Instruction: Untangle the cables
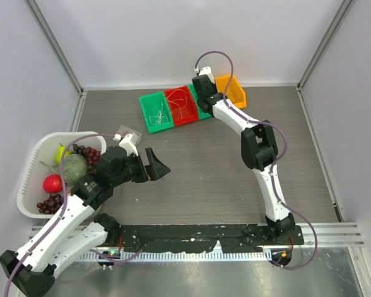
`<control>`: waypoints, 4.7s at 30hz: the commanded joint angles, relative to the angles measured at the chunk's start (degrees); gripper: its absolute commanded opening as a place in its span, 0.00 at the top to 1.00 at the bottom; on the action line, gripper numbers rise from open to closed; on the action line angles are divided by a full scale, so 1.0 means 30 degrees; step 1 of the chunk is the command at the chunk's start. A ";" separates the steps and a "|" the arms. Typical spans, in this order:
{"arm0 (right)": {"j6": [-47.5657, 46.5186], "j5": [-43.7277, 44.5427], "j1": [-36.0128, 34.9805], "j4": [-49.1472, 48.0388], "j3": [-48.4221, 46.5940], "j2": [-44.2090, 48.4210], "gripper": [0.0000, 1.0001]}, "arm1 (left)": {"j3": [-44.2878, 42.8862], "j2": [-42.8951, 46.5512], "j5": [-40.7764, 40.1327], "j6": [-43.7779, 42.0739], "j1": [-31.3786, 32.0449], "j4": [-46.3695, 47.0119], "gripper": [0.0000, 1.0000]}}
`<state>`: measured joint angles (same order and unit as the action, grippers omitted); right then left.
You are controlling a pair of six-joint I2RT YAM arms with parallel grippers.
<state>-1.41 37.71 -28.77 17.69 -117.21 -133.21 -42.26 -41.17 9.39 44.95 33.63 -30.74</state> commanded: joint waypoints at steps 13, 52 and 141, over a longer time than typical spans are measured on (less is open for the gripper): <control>-0.0382 -0.5389 0.1007 -0.5780 -0.3030 -0.4259 0.99 | 0.1987 0.0567 0.0914 0.2301 -0.0076 0.2074 0.00; 0.9448 -1.4638 -0.1713 -0.4482 1.4098 1.1058 0.53 | -0.0591 0.2031 -0.5180 0.1775 -0.0047 -0.3990 0.00; 0.9698 -0.9997 -0.3856 -0.3530 2.9491 2.2399 0.87 | 0.1314 -0.7051 -0.2666 -0.0366 0.1125 0.3775 1.00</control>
<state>30.09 -5.26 -40.82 -6.50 -26.89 -68.82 -38.35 -65.34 5.72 44.56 37.89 -11.70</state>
